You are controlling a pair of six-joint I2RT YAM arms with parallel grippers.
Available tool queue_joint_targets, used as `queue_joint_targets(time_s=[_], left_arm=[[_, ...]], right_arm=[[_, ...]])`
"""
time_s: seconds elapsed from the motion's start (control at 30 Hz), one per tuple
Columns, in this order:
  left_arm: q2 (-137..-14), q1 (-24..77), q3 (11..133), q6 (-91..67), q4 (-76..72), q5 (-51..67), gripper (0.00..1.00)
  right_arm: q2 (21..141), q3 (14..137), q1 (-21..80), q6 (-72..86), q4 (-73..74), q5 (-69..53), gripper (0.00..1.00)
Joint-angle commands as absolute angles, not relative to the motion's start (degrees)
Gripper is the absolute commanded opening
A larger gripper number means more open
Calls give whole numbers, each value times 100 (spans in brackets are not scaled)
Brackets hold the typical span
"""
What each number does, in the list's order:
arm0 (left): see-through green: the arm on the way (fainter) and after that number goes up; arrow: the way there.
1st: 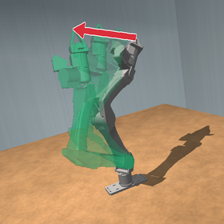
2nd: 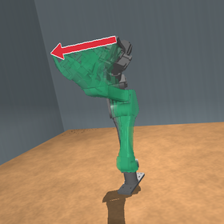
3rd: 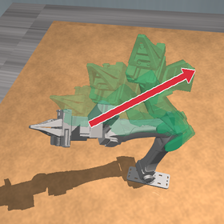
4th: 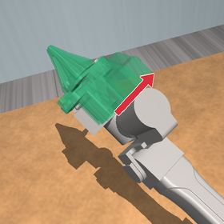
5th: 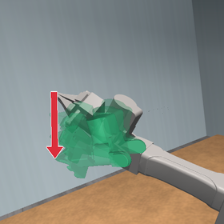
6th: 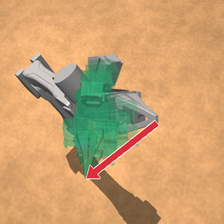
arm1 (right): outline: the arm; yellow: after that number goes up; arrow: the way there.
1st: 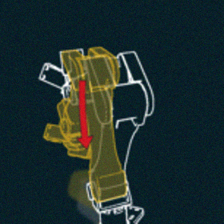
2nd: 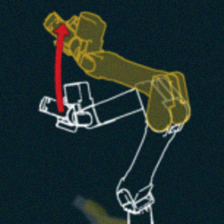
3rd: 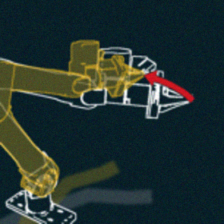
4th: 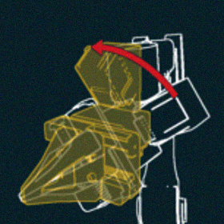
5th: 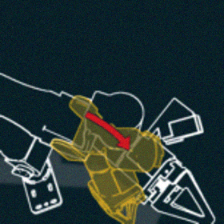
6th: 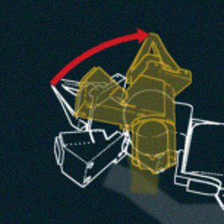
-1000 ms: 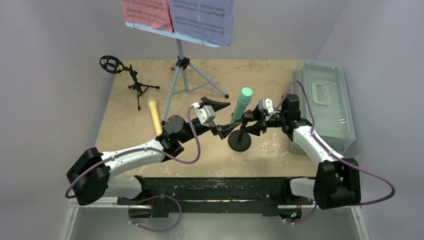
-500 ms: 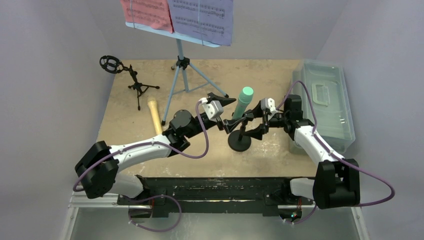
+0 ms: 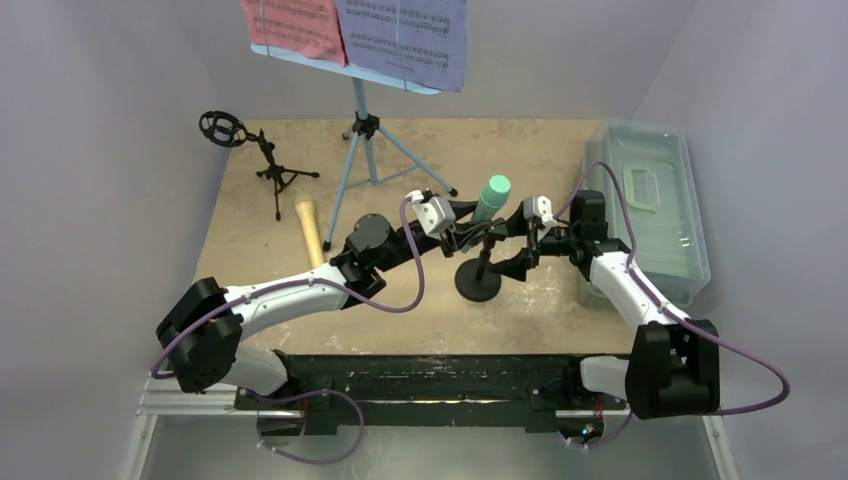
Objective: Pack up the instrument practice props
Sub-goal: Remove the microphone from the microphone stand.
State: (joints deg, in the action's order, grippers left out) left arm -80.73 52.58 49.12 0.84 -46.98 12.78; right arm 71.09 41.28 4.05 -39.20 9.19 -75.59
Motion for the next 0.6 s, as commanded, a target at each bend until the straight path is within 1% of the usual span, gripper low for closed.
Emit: queue_joint_targets(time_s=[0.0, 0.03, 0.07, 0.2, 0.3, 0.37, 0.5, 0.57], left_arm=[[-8078, 5278, 5224, 142, -4757, 1310, 7], [-8062, 5277, 5247, 147, -4710, 1317, 2], [-8048, 5284, 5276, 159, -4669, 1333, 0], [-7955, 5278, 5275, 183, -4592, 1345, 0], [-7896, 5282, 5237, 187, -4570, 1345, 0], [-7876, 5279, 5222, 184, -4578, 1337, 0], [-7875, 5279, 5207, 146, -4594, 1327, 0], [-7875, 5275, 5195, 134, -4613, 1319, 0]], right_arm=[[7022, 4337, 379, -3891, 851, -7595, 80], [7010, 4348, 378, -3879, 852, -7575, 80], [6995, 4369, 371, -3876, 878, -7562, 80], [6868, 4604, 220, -3885, 1094, -7606, 82], [6701, 4735, 142, -3869, 1207, -7551, 91], [6585, 4753, 140, -3709, 1081, -7501, 93], [6455, 4817, 148, -3120, 557, -7364, 94], [6463, 4907, 172, -3077, 550, -7342, 92]])
